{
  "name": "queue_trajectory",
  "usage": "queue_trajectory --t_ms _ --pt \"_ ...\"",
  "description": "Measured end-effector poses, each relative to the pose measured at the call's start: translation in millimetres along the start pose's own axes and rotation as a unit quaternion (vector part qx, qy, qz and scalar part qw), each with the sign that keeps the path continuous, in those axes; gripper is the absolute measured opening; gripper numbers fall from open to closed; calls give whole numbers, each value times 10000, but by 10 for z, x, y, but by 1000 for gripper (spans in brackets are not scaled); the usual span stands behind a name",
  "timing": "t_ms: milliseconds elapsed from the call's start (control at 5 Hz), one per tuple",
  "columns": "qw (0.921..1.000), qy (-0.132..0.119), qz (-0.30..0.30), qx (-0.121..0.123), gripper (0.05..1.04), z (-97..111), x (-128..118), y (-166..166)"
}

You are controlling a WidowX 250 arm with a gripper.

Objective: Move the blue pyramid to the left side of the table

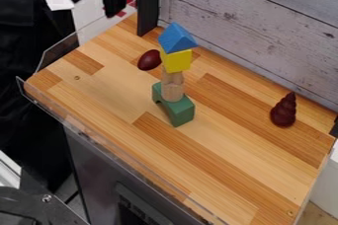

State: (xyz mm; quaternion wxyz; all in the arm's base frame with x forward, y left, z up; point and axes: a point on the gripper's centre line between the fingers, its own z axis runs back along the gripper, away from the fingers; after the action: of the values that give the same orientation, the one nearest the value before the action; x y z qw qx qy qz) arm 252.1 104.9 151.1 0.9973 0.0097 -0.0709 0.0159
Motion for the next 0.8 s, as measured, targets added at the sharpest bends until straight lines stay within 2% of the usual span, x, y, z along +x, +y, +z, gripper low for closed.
queue_trajectory --t_ms 200,400,600,800 --pt "9998 108 -144 11 999 102 -17 -39" --pt "9996 77 -287 29 999 257 13 -88" --pt "9981 159 -592 56 999 318 12 -210" --pt "9957 173 -873 239 999 376 69 -292"
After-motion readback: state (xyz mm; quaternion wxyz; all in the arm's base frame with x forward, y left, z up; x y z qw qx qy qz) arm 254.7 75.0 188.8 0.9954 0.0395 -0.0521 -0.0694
